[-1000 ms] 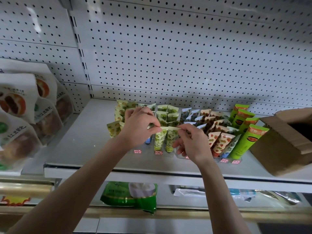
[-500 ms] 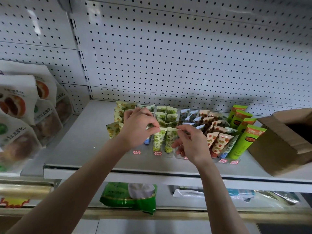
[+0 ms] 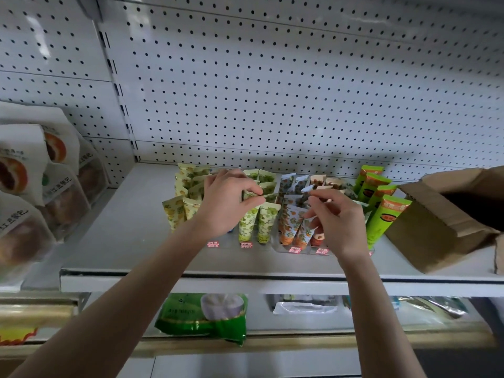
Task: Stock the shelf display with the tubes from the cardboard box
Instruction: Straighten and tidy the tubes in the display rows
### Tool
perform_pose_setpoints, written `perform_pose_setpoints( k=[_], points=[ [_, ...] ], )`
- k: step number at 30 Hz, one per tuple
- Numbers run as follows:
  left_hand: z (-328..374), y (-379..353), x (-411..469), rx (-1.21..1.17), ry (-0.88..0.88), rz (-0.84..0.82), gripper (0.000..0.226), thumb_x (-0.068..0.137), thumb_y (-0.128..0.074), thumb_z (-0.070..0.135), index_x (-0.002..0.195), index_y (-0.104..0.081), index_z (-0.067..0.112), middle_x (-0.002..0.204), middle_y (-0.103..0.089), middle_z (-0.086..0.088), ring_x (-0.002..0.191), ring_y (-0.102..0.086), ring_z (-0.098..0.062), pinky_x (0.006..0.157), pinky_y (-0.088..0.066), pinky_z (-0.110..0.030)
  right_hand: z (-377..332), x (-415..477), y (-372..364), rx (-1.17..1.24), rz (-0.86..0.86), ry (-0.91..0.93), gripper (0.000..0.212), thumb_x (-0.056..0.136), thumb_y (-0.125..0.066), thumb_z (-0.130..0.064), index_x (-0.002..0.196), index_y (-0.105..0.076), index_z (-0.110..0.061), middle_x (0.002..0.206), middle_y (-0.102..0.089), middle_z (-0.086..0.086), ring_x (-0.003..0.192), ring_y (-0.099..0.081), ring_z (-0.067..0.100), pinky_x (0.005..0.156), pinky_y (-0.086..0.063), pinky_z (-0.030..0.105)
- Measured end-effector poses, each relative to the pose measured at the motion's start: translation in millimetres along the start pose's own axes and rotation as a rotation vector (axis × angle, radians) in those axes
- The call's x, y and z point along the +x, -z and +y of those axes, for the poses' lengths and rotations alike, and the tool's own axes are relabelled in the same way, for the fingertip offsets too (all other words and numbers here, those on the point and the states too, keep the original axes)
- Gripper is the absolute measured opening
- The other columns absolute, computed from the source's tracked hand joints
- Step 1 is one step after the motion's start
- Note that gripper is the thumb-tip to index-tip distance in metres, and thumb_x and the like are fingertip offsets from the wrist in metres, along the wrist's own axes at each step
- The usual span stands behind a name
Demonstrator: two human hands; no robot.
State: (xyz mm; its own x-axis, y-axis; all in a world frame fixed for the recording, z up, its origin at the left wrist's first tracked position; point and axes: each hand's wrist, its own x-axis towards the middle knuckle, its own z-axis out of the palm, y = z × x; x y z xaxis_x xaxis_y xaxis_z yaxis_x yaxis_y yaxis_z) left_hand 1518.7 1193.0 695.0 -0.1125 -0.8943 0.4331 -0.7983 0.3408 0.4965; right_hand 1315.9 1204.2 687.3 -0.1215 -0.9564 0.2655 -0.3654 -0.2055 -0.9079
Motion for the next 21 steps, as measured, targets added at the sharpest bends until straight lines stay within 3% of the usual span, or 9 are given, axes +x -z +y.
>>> perform_pose_setpoints(
  k=[4,13,21],
  points=[
    [13,-7,9,-0.033,-0.04,-0.008,0.017,0.082,-0.066,0.035,0.094,-0.072,0.024,0.095,-0.052,0.014,0.111,-0.045,-0.016,0.087,-0.017,-0.027,3,2,11,-0.034,0.033,0.044,0.011,0.089,-0.062,-0.012,0.098,-0.067,-0.014,0.067,-0.067,0.0,0.052,-0.059,0.005,0.05,-0.046,0.018],
    [37,-28,38,0.0,-0.013,-0.065,0.018,0.085,-0.063,0.035,0.097,-0.07,0.024,0.103,-0.057,0.006,0.109,-0.044,-0.016,0.08,-0.015,-0.025,4,33,36,-0.137,-0.002,0.137,0.012,0.084,-0.068,-0.011,0.095,-0.071,-0.009,0.083,-0.066,-0.007,0.075,-0.061,0.001,0.068,-0.047,0.008],
    [41,-40,69,0.131,0.075,-0.109,0.019,0.084,-0.064,0.04,0.096,-0.071,0.027,0.104,-0.057,0.007,0.109,-0.046,-0.017,0.084,-0.018,-0.03,0,72,42,-0.309,-0.159,0.157,0.012,0.085,-0.067,-0.017,0.096,-0.072,-0.015,0.083,-0.064,-0.011,0.074,-0.057,-0.005,0.064,-0.041,0.001]
  ],
)
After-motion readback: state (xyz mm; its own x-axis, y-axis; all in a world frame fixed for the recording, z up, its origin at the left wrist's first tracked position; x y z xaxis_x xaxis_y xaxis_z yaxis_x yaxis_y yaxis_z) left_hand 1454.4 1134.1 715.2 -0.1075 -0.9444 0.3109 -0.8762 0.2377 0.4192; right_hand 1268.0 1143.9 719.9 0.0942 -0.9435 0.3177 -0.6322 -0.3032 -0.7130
